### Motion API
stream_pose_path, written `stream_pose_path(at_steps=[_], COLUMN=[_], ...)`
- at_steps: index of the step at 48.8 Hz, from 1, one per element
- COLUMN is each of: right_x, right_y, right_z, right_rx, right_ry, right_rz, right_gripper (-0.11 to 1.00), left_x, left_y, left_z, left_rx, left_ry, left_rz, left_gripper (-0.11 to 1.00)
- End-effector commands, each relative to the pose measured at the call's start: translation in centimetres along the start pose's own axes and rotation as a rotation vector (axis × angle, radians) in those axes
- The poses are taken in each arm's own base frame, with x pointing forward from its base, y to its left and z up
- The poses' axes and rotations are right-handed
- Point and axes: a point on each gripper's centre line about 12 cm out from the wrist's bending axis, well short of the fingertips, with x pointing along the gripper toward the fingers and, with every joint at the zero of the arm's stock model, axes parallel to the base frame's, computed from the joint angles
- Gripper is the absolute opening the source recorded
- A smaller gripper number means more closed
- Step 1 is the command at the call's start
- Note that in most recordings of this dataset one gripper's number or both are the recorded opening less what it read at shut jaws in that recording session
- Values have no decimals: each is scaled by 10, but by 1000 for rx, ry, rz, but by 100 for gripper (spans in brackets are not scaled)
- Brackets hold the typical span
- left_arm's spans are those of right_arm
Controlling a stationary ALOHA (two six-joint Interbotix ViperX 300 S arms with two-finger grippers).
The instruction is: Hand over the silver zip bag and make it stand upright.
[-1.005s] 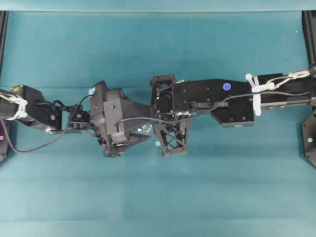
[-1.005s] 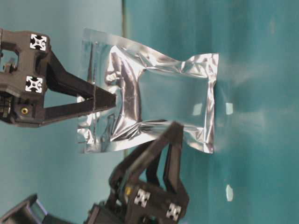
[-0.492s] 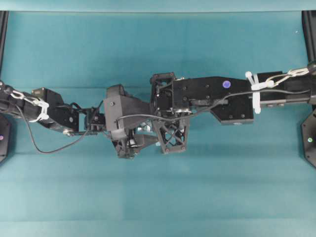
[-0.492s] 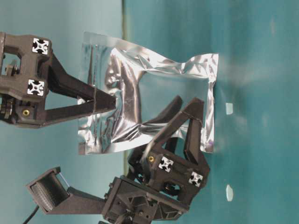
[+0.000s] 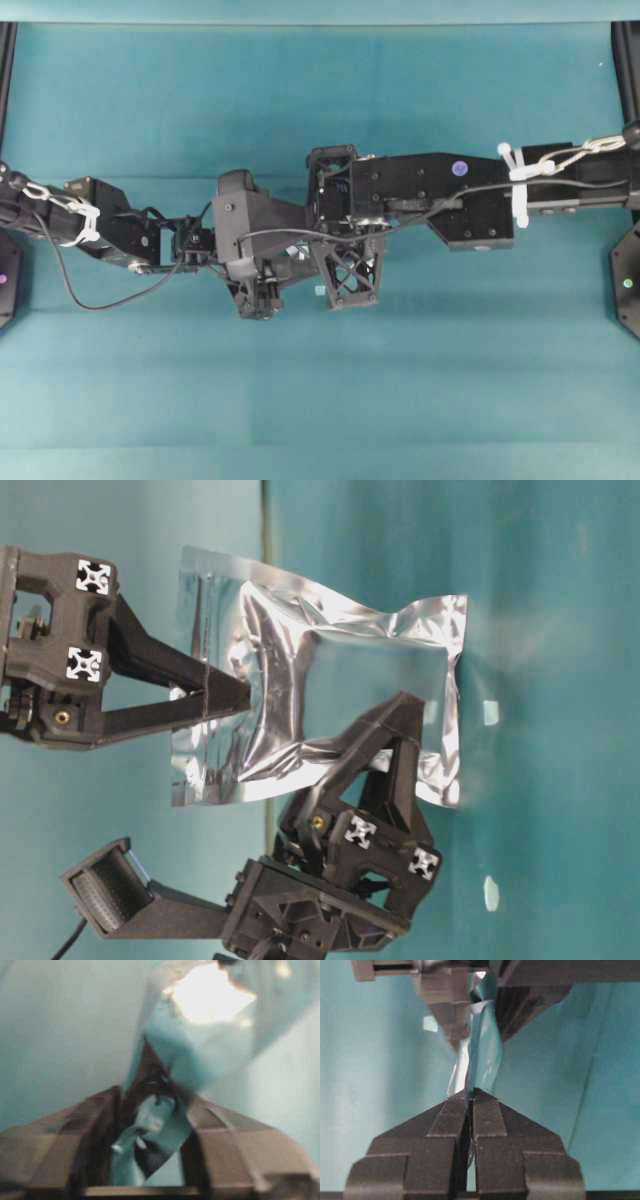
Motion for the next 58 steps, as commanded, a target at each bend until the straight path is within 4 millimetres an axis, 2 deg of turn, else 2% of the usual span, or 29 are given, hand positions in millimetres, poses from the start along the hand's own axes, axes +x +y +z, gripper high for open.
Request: stream_pose_path(at_steps=[1,23,38,43,53,56,58], right_x=[-9,-8,-8,-9,-12,-14,-17], right_y=[0,0,4,5,1,0,-1], right_z=[1,-2,3,3,-2,-4,-6], right_rx=[-8,5,33,51,66,71,75], right_ry=[-26,-18,-67,-68,-83,-97,-109], right_rz=[-5,-4,33,54,55,47,44], right_gripper=[1,1,4,18,77,89,91], left_x=[0,0,-1,-1,-1,-1,-1], left_y=[-2,-2,-3,-3,-3,-3,-4], left_z=[2,2,1,0,0,-1,-1], left_rx=[4,8,31,34,37,42,47], left_ry=[-4,-4,0,1,3,9,9], left_rz=[-4,-7,-9,-9,-9,-7,-10], left_gripper=[33,33,33,33,32,32,32])
